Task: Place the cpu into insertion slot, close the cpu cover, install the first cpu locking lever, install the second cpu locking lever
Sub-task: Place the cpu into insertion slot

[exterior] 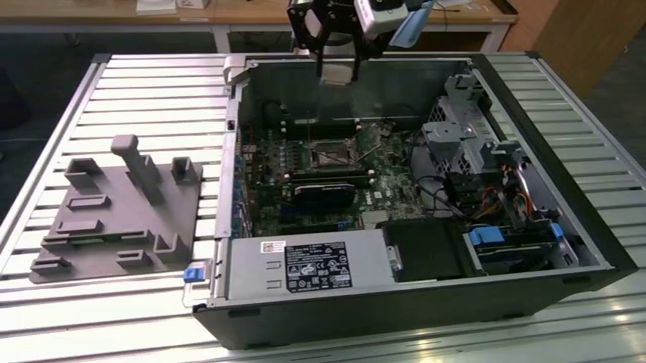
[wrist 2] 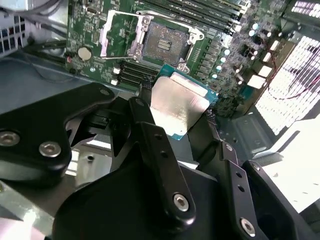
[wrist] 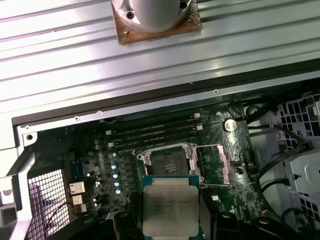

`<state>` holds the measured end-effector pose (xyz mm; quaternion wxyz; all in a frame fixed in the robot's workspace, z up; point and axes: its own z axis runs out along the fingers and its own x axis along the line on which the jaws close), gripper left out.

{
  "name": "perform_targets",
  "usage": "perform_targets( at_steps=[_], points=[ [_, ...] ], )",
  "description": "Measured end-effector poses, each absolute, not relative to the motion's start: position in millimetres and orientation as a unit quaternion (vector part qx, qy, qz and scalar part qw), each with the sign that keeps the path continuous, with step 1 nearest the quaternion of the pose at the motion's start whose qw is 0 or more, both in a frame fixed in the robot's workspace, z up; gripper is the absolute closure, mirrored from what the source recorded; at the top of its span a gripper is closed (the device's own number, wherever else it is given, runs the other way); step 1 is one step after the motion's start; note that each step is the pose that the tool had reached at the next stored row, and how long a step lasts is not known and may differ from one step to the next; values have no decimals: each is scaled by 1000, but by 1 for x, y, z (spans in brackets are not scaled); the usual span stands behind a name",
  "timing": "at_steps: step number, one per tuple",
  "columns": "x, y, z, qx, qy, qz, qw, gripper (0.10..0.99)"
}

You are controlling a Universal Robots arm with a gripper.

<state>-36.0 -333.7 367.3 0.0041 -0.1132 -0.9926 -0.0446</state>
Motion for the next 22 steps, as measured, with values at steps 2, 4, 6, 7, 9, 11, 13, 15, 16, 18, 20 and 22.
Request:
perform_targets(
  at_steps=[2,4,6,7,9,11,13,15,16,18,20,22],
  points=[
    [-36,-334,366,-127,-991,-44,3,545],
    [-36,-334,365,-141,-989,-44,2,545],
    [-36,-334,364,-155,-987,-44,2,545],
    [-36,-334,364,-163,-986,-44,1,545],
    [-36,-334,363,-178,-983,-43,1,545],
    [-36,-334,362,-193,-980,-43,0,545],
    [-36,-334,361,-209,-977,-43,-1,545],
    [-36,-334,360,-226,-973,-43,-2,545],
    [-36,-334,359,-234,-971,-43,-2,545],
    [-36,-334,358,-250,-967,-43,-3,545],
    [-36,-334,357,-267,-963,-42,-4,545],
    [-36,-334,356,-284,-958,-42,-4,545]
  ],
)
